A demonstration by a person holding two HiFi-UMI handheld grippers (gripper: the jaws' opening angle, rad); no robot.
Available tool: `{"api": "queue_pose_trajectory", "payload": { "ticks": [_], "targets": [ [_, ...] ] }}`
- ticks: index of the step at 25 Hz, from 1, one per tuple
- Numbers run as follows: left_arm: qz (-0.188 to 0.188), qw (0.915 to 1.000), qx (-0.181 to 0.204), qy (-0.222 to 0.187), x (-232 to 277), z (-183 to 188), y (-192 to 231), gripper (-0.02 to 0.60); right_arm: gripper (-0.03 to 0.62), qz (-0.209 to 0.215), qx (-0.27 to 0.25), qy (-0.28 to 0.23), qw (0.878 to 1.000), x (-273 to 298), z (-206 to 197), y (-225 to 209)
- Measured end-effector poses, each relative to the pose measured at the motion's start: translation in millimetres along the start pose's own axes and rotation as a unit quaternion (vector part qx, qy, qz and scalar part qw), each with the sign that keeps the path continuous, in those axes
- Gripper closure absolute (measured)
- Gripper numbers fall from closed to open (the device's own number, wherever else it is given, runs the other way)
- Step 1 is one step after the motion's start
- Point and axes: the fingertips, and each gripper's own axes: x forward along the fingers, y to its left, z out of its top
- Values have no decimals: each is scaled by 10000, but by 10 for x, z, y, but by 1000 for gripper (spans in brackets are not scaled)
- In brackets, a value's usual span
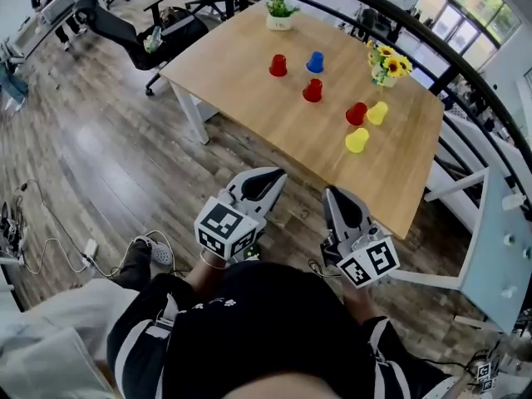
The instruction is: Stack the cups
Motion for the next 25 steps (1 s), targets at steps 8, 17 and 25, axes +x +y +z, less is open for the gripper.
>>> {"api": "queue_pose_trajectory", "payload": {
  "ticks": [8, 17, 25],
  "targets": [
    [64, 10000, 12, -19, -59, 53, 439, 561, 594, -147, 127, 1, 9998, 413, -87, -67],
    [287, 9996, -27, 41, -203, -11, 825, 561, 594, -43, 220, 168, 9996, 747, -194, -36],
    [395, 9992, -83, 76, -47, -53, 1067, 561, 594, 2, 324, 223, 9992, 990, -240, -296]
  ]
}}
